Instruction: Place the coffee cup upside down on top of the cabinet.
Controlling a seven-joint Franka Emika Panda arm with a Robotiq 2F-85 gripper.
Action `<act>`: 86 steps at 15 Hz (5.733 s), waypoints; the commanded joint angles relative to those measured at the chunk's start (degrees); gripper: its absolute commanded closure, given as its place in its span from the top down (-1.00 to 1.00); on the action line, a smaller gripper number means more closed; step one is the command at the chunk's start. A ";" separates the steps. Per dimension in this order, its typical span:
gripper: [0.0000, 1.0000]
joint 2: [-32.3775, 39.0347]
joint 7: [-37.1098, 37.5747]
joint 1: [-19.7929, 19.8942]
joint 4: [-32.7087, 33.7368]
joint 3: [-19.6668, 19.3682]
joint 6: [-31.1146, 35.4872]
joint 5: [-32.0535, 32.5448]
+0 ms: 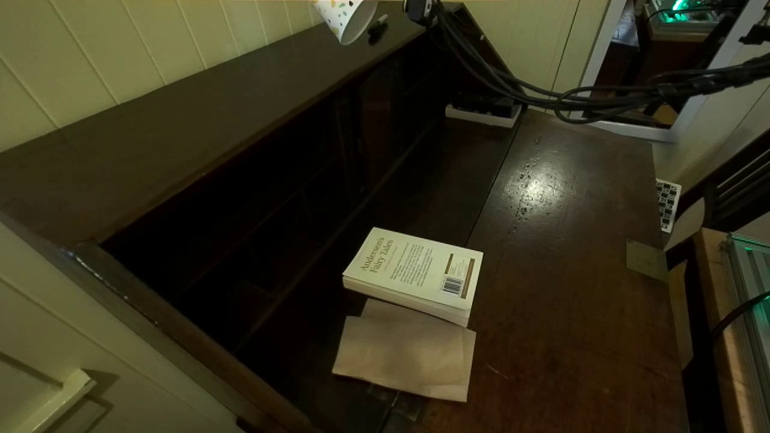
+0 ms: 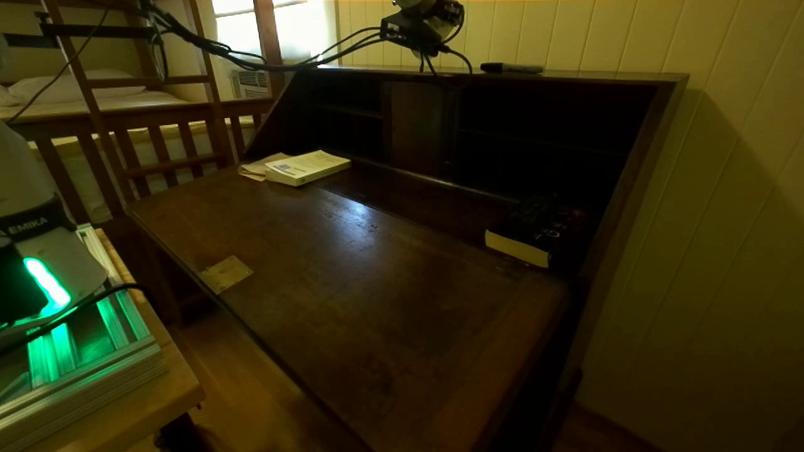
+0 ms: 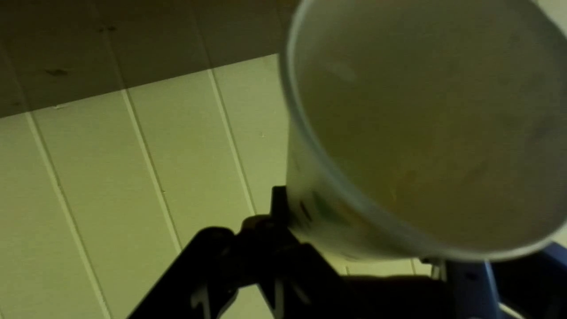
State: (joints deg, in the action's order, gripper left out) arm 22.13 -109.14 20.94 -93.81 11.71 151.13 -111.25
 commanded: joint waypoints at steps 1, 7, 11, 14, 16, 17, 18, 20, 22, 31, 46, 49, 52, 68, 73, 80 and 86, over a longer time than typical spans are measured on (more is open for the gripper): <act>-0.24 1.57 -9.12 0.91 1.57 0.05 -4.49 -8.12; 0.26 1.02 -8.34 0.59 0.28 -0.17 -4.28 -7.49; 0.26 1.02 -8.34 0.59 0.34 -0.17 -4.31 -7.49; 0.26 1.02 -8.35 0.60 0.35 -0.17 -4.31 -7.50; 0.26 1.02 -8.35 0.60 0.35 -0.17 -4.32 -7.50; 0.26 1.02 -8.35 0.60 0.35 -0.17 -4.32 -7.50; -0.24 1.02 -8.35 0.60 0.35 -0.17 -4.32 -7.50; -0.24 1.14 -18.23 -0.38 1.70 -0.73 -1.40 -13.81; -0.24 0.75 -27.22 -0.86 2.19 -1.14 -0.59 -21.19; -0.24 0.92 -42.66 6.10 5.42 2.02 -4.79 -33.46; -0.24 -0.01 -47.85 11.45 -5.95 12.72 -19.24 -33.00; -0.24 -0.47 -48.14 11.80 -8.35 13.33 -22.32 -32.97; -0.24 -0.95 -48.22 13.72 -9.23 14.74 -21.69 -32.94; -0.24 -3.72 -47.96 18.23 -15.23 17.83 -20.54 -32.67; -0.24 -3.21 -48.32 18.68 -16.31 18.15 -21.54 -32.66; -0.24 -2.84 -48.32 19.40 -18.23 17.87 -28.01 -32.65; -0.24 -3.05 -48.32 18.50 -19.93 16.79 -29.66 -32.65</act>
State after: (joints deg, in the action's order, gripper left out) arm 20.15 -155.47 39.58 -111.85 29.19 123.76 -143.91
